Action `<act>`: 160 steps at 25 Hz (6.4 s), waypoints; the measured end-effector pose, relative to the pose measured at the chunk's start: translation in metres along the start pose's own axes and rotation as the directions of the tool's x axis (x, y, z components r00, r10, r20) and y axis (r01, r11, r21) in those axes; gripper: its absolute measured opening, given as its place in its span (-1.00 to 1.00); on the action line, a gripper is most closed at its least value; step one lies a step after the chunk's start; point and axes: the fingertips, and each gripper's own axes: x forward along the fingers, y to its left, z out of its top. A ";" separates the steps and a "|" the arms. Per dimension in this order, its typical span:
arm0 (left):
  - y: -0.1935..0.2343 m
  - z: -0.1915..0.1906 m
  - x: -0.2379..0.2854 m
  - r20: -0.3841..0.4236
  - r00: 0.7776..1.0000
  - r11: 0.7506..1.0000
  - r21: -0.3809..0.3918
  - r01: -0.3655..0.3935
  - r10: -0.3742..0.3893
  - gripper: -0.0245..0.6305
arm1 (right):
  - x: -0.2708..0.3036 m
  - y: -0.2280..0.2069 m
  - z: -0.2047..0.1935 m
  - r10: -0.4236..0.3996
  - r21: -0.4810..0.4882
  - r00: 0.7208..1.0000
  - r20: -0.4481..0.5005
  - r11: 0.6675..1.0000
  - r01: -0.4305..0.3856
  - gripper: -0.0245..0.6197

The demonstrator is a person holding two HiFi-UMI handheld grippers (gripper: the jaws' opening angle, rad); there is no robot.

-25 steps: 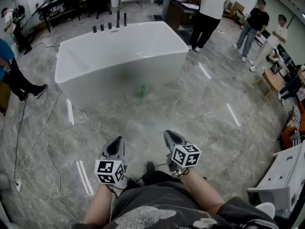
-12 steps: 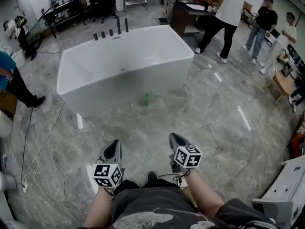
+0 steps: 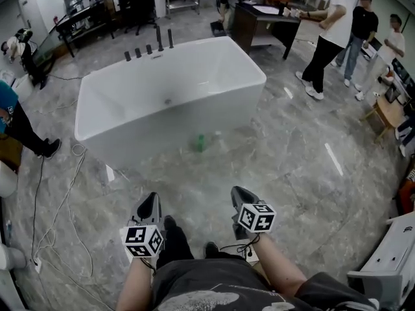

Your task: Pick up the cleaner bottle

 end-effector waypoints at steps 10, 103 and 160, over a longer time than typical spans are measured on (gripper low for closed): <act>0.058 0.019 0.100 -0.014 0.993 0.992 -0.043 0.118 -0.119 -0.87 | 0.086 0.016 0.036 -0.083 -0.109 0.996 -0.022 0.991 0.080 -0.81; 0.355 -0.423 0.661 -0.164 0.968 0.979 0.036 0.198 -0.190 -0.86 | 0.828 -0.363 -0.240 -0.459 -0.104 0.885 0.075 0.879 0.465 0.04; 0.371 -0.372 0.586 -0.232 0.969 0.994 0.047 0.102 -0.088 -0.87 | 0.702 -0.297 -0.145 -0.103 0.762 0.918 0.383 0.596 -0.252 -0.31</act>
